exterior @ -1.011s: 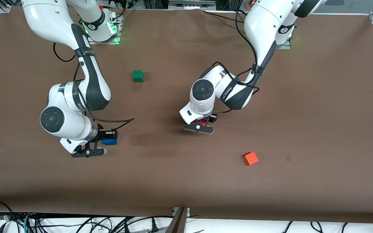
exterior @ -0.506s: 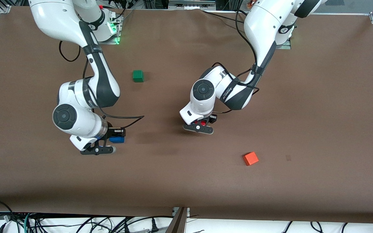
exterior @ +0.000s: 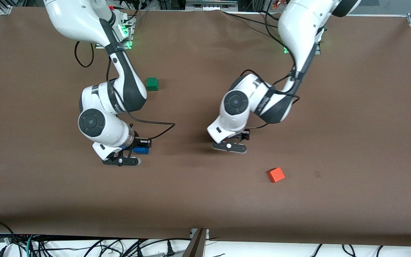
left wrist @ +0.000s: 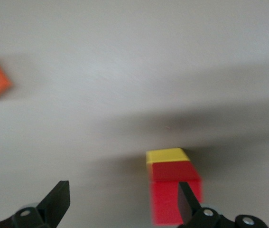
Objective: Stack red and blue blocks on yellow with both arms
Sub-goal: 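Release the red cube and withdraw the left gripper while the right gripper lifts blue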
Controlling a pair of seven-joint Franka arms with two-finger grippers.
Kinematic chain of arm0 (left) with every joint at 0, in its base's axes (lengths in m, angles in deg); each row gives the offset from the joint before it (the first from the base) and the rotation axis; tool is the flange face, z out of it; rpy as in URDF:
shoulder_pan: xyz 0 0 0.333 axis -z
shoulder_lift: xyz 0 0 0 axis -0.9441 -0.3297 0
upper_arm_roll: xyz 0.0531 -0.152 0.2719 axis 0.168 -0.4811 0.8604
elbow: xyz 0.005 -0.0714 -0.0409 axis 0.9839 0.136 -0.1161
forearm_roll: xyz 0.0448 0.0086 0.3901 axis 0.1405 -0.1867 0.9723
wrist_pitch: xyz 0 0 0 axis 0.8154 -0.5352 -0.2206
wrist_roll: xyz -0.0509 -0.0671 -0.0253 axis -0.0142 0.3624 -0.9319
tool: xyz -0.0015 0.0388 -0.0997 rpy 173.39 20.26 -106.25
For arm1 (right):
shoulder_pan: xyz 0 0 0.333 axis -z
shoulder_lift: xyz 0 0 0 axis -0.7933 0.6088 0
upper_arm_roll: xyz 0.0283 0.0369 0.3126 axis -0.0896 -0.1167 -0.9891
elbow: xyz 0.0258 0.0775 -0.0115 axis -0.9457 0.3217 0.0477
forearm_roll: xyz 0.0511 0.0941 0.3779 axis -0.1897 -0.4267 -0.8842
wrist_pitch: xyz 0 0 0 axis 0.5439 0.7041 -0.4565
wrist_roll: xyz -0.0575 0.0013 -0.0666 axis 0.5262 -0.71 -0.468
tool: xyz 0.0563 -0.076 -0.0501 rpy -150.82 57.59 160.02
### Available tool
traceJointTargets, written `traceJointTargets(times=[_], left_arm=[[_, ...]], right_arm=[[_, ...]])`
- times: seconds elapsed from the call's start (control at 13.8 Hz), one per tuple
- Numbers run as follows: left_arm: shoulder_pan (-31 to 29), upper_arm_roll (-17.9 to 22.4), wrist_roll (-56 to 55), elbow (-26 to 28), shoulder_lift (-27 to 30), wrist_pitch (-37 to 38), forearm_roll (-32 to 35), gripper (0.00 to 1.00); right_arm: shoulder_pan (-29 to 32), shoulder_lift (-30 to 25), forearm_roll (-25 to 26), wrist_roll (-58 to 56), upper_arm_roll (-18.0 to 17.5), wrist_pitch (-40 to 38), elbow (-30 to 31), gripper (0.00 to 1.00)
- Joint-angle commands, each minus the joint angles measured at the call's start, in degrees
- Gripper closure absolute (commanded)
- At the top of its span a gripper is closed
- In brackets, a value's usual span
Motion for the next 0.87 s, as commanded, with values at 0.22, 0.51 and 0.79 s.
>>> traceJointTargets(times=[0.22,0.51,0.79], left_arm=[[-13.7,-0.9,4.1,0.6,10.2,3.5,0.4,0.0],[-19.7,-1.2,4.5,-1.2,13.3,5.5,0.3,0.0],[-23.3,-0.9,6.0,-6.2,16.8,18.0,-1.4,0.0]], right_arm=[[-9.5,0.7,-1.1,19.2,-0.1,-1.1,-4.8,0.53],[-15.1,4.1,-0.8,34.1,-3.3,1.6,-10.7,0.52],[-18.7,7.0,-0.2,37.3,-3.2,7.5,-12.9,0.52]])
